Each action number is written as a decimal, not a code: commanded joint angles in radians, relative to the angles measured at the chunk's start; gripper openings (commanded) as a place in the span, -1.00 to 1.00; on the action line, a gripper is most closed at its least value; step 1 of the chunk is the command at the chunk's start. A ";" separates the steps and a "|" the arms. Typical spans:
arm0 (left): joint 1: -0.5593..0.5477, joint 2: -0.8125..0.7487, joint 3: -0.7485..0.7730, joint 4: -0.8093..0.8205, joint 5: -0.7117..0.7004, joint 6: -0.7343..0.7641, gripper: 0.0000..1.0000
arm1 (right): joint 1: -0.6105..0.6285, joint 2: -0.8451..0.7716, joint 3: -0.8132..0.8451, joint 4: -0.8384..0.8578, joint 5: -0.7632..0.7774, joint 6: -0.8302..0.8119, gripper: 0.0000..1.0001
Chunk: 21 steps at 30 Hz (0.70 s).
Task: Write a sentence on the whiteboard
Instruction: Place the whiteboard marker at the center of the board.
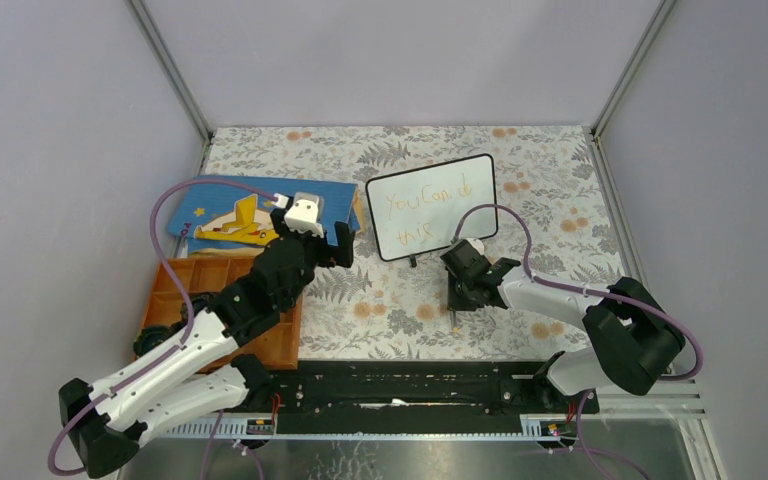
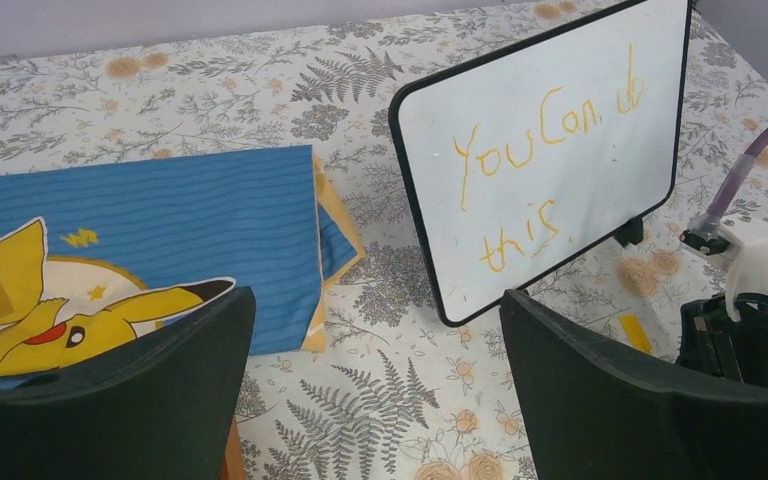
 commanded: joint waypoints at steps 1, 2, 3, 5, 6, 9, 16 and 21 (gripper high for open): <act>-0.010 0.002 -0.012 0.061 -0.018 0.024 0.97 | -0.004 0.021 -0.039 -0.008 0.008 0.002 -0.68; -0.010 0.003 -0.012 0.062 -0.018 0.023 0.98 | -0.004 0.019 -0.042 -0.007 0.008 0.002 -0.68; -0.011 0.005 -0.012 0.061 -0.018 0.023 0.97 | -0.004 0.017 -0.044 -0.007 0.008 0.004 -0.68; -0.013 0.006 -0.012 0.061 -0.017 0.023 0.97 | -0.004 0.017 -0.049 -0.006 0.008 0.003 -0.68; -0.013 0.006 -0.012 0.062 -0.018 0.023 0.97 | -0.004 0.018 -0.053 -0.005 0.007 0.005 -0.68; -0.014 0.006 -0.012 0.062 -0.018 0.023 0.97 | -0.004 0.019 -0.056 -0.004 0.005 0.007 -0.66; -0.016 0.004 -0.011 0.059 -0.017 0.023 0.97 | -0.004 0.013 -0.076 0.002 0.006 0.014 -0.57; -0.017 0.003 -0.010 0.058 -0.018 0.021 0.98 | -0.003 0.006 -0.089 0.015 0.010 0.030 -0.49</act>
